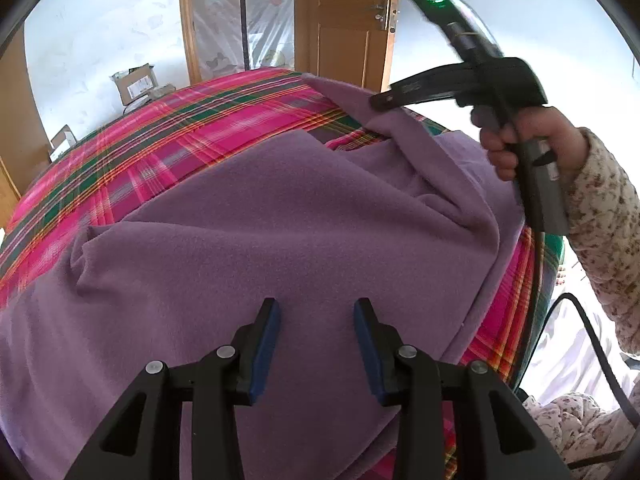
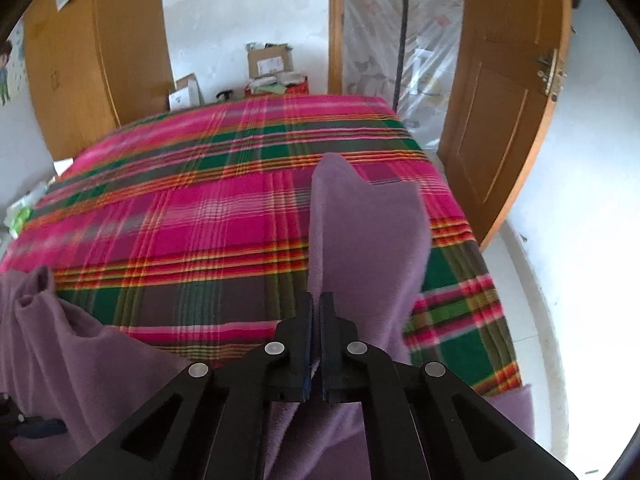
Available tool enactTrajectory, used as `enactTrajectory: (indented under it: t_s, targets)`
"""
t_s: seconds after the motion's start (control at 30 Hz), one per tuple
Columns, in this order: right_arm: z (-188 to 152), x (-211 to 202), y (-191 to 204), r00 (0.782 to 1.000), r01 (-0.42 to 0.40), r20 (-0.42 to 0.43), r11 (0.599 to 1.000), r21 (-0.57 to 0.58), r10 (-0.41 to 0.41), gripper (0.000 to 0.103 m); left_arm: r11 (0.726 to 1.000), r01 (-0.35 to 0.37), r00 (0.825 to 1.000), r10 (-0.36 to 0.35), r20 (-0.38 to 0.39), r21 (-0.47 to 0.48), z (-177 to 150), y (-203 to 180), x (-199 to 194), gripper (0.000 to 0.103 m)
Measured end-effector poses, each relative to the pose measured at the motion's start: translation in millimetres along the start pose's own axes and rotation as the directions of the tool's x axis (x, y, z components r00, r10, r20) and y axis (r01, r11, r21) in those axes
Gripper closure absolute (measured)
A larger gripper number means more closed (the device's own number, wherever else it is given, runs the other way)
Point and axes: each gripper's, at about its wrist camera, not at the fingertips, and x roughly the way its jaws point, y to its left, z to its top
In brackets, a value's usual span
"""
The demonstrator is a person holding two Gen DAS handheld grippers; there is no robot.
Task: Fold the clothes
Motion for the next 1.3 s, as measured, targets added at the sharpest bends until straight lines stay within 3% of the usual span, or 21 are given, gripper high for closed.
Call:
enactTrajectory:
  t_s: [0.3, 0.67, 1.07, 1.3]
  targets:
    - [-18.1, -43.9, -35.8, 0.996, -0.032, 0.090, 0.991, 0.130, 0.020, 0.100, 1.000, -0.017, 1.000, 0.017, -0.011, -0.018, -1.9, -0.6, -2.8, 0.064]
    - [-45.8, -84.5, -75.7, 0.988, -0.020, 0.155, 0.969, 0.248, -0.019, 0.100, 0.999, -0.045, 0.999, 0.044, -0.021, -0.007, -2.9, -6.9, -3.9, 0.064]
    - [-86.1, -96.5, -103.7, 0.988, -0.027, 0.153, 0.928, 0.371, -0.033, 0.100, 0.999, -0.050, 0.998, 0.051, -0.028, 0.014, -3.8, -17.9, -5.3, 0.064]
    - [-101.3, -101.7, -121.8, 0.983, -0.074, 0.181, 0.886, 0.457, -0.011, 0.100, 0.998, -0.058, 0.998, 0.059, -0.031, 0.023, -3.7, -22.3, -4.5, 0.064]
